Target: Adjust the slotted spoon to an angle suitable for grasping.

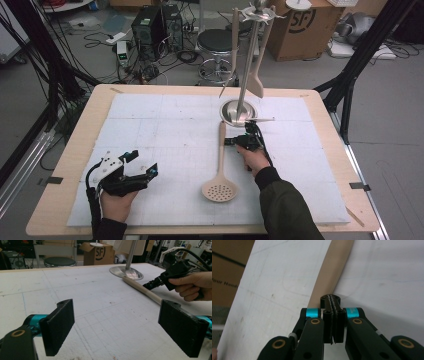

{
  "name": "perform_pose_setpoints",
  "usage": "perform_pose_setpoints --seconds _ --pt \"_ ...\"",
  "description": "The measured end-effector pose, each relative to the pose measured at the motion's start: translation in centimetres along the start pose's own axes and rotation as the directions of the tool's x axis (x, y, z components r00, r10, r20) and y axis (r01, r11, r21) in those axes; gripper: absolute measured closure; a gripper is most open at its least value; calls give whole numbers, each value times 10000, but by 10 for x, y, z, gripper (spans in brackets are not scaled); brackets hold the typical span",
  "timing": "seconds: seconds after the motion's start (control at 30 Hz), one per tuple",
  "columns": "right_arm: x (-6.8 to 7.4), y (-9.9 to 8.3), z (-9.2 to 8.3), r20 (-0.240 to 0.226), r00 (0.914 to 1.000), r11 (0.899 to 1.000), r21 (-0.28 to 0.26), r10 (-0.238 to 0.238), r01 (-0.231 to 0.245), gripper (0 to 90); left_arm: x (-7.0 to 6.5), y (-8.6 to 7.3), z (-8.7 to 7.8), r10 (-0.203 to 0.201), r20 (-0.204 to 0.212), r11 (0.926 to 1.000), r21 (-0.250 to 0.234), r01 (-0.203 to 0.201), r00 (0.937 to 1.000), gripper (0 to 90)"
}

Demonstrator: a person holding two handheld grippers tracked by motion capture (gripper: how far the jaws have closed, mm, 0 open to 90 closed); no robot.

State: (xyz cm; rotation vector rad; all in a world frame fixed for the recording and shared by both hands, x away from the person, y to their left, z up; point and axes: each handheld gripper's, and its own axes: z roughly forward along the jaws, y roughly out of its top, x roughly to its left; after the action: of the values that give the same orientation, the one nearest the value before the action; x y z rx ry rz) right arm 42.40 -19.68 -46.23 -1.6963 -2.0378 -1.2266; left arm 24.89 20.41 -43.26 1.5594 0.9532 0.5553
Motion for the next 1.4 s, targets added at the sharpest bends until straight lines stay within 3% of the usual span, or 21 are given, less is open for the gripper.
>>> perform_pose_setpoints --seconds 0.17,0.3,0.4,0.57,0.67,0.9,1.03,1.13,1.17,1.23,1.4 --pt "14 -1 13 -459 9982 9963 754 -382 416 896 1 -1 -4 -4 -102 10000 -14 3 9999 142" --pt "28 -3 23 -847 9930 9844 1483 -824 944 896 1 -1 -6 4 -129 10000 -10 -4 9999 142" --pt "42 -5 33 -1155 9856 9655 2155 -1232 1459 896 1 -1 -8 1 -163 10000 -9 -1 9999 142" --pt "62 -10 45 -1707 9673 9199 3146 -1877 2340 896 2 -2 -12 -23 -242 10000 -42 22 9997 142" --pt "68 -11 47 -1834 9576 8985 3427 -2224 2743 896 3 -2 -14 -45 -277 10000 -76 43 9996 142" --pt "67 -11 45 -1838 9565 8956 3465 -2267 2789 889 2 -2 -15 -13 -304 10000 -92 10 9995 142" --pt "67 -8 37 -1715 9576 9054 3219 -2316 2767 853 2 -2 -15 -28 -297 9999 -106 25 9996 142" --pt "70 -7 29 -1776 9573 9127 3034 -2281 2738 767 2 -1 -15 -46 -272 9999 -112 43 9996 142" --pt "71 -7 28 -1858 9559 9112 3057 -2275 2763 749 2 -1 -14 -31 -256 9999 -110 29 9997 142" --pt "72 -9 25 -1908 9550 9090 3106 -2270 2781 625 1 -1 -14 2 -252 10000 -99 -5 9997 142" --pt "76 -13 19 -1889 9546 9028 3247 -2302 2820 554 0 -1 -13 -4 -206 10000 -98 2 9998 142"
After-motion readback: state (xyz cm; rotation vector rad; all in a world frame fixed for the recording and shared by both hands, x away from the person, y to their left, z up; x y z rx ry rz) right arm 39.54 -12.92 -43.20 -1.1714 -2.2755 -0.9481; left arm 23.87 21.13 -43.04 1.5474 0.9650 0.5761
